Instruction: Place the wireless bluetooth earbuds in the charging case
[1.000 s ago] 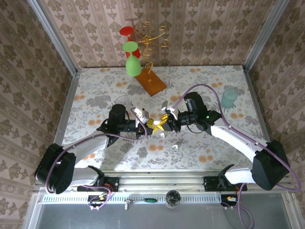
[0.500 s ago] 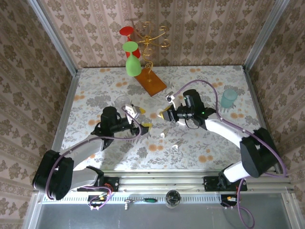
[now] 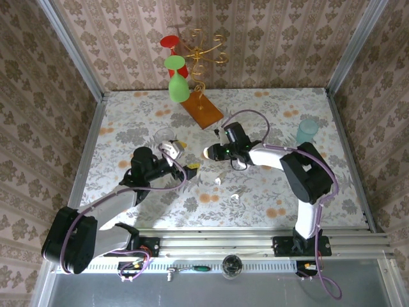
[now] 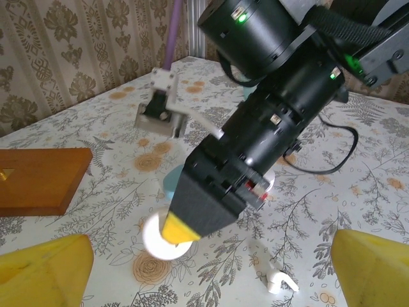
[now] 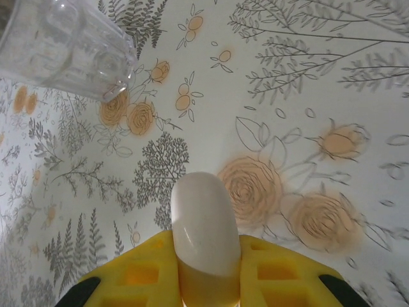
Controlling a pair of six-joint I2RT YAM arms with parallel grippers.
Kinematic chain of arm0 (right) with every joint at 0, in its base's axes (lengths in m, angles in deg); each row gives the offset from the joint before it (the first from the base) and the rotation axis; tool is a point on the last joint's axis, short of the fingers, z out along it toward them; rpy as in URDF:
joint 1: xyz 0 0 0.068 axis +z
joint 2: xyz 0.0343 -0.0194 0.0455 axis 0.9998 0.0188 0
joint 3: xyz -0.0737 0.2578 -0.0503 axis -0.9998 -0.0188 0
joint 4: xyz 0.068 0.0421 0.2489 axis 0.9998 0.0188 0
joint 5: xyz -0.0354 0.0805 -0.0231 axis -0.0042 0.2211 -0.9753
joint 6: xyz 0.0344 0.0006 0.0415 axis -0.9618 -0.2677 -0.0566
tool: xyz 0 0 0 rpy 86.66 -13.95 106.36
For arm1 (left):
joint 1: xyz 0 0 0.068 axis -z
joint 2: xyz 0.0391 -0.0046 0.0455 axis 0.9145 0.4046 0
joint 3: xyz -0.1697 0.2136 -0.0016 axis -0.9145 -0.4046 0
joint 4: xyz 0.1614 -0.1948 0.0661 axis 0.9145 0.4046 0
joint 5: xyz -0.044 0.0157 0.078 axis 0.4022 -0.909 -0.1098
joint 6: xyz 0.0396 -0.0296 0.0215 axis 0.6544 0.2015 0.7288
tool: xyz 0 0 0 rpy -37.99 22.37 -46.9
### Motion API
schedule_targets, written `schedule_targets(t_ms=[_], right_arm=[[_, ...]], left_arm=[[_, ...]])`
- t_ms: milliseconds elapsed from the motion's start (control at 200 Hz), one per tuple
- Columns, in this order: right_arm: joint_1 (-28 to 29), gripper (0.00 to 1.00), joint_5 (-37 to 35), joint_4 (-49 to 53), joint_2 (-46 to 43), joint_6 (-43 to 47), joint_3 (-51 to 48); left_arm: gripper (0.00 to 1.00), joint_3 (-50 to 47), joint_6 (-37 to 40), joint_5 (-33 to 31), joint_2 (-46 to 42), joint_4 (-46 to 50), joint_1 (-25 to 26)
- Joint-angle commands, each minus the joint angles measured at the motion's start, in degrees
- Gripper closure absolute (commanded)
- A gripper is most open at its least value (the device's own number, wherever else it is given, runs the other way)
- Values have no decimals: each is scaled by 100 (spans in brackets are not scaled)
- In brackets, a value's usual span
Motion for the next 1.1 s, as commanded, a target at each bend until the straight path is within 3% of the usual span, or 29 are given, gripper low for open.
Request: schedule_targets(t_ms=[0,110,220,420,505,740,1095], right_arm=[[83,80,-86,-82,325,-301,367],[81,74,-84,31,582,-410,562],[75,60,-148,153,594,-374,650],[44,41,-691,438,-124,-39,415],[-19,38,-1216,550,-638,21,103],[-582,34,-3520,1102,-2071,-613,-977],[-1757,22,-4219,2623,-2253,-1027,-1161]], left_arm=[[2,-18,60,15,-32,-7,-35],[0,5,31,38,-10,9,-40],[0,47,29,80,34,41,-35],[0,149,116,51,168,79,26],[0,189,306,-151,229,94,228],[0,555,525,-539,755,110,790],[0,851,482,-526,1363,-266,1201]])
